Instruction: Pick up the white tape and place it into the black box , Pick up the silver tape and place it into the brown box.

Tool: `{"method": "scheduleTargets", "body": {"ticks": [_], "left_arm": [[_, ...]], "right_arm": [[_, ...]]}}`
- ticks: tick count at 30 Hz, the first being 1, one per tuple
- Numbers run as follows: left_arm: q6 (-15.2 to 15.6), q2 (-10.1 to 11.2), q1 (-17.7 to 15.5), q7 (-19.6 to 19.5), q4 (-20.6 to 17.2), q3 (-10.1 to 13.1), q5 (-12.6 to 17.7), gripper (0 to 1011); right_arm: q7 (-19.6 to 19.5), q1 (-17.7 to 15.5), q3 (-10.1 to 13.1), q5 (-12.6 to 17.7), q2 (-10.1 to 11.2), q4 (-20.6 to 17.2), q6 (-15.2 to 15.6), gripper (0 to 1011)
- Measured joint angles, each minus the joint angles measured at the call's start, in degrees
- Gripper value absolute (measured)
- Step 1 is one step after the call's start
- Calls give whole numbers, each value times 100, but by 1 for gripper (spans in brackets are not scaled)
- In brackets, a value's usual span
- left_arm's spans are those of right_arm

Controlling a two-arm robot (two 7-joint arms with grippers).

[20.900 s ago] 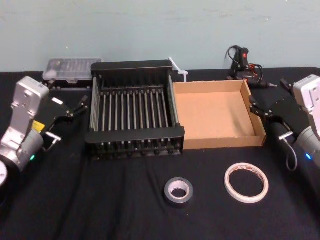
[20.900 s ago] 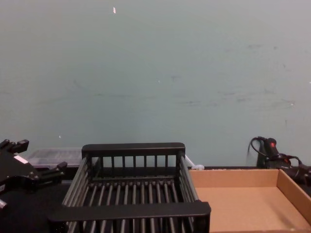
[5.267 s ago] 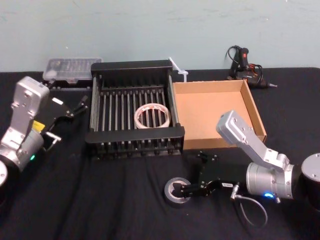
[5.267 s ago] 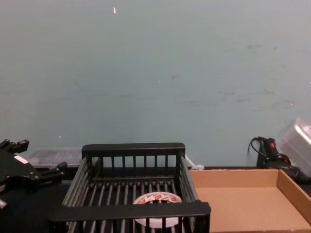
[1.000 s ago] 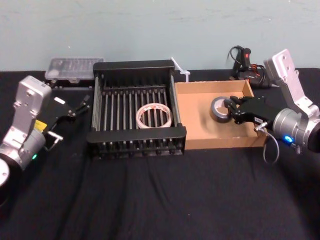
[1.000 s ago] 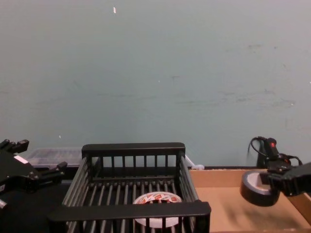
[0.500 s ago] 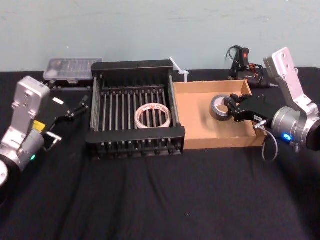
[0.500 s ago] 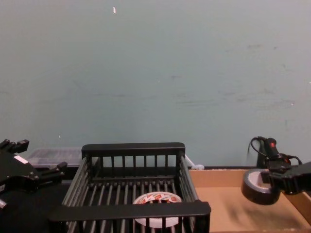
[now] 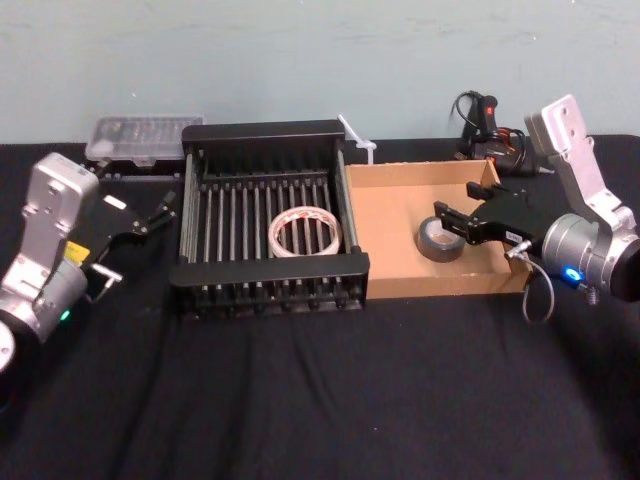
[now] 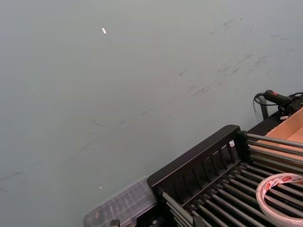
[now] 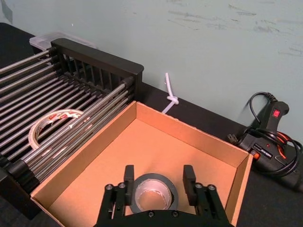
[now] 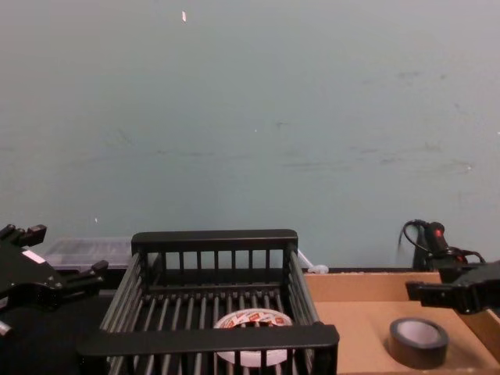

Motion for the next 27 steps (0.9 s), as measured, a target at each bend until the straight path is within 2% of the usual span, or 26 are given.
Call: {"method": "scheduleTargets", "body": {"ticks": [5, 8, 11, 12, 14, 17, 20, 21, 27], "left_arm": [[0, 0, 0, 0, 0, 0, 0, 1001], [0, 0, 0, 0, 0, 0, 0, 1001], [0, 0, 0, 0, 0, 0, 0, 1001], [0, 0, 0, 0, 0, 0, 0, 1001], [0, 0, 0, 0, -1, 0, 0, 1001], [0, 0, 0, 0, 0, 0, 0, 1001], [0, 0, 0, 0, 0, 0, 0, 1001], [0, 0, 0, 0, 0, 0, 0, 1001], [0, 0, 0, 0, 0, 0, 0, 1001]], "right_arm": [[1, -1, -2, 1, 3, -4, 0, 748], [1, -2, -4, 2, 4, -6, 0, 868], [-149, -68, 45, -76, -30, -54, -72, 926], [-311, -140, 99, -163, -67, -104, -187, 971], [-469, -215, 143, -251, -102, -144, -319, 1000], [-971, -450, 243, -601, -201, -255, -827, 1002], [-1269, -586, 293, -815, -249, -312, -1127, 1002], [-1439, -682, 326, -950, -278, -347, -1311, 1002], [-1940, -1029, 489, -1283, -344, -466, -1798, 1002]]}}
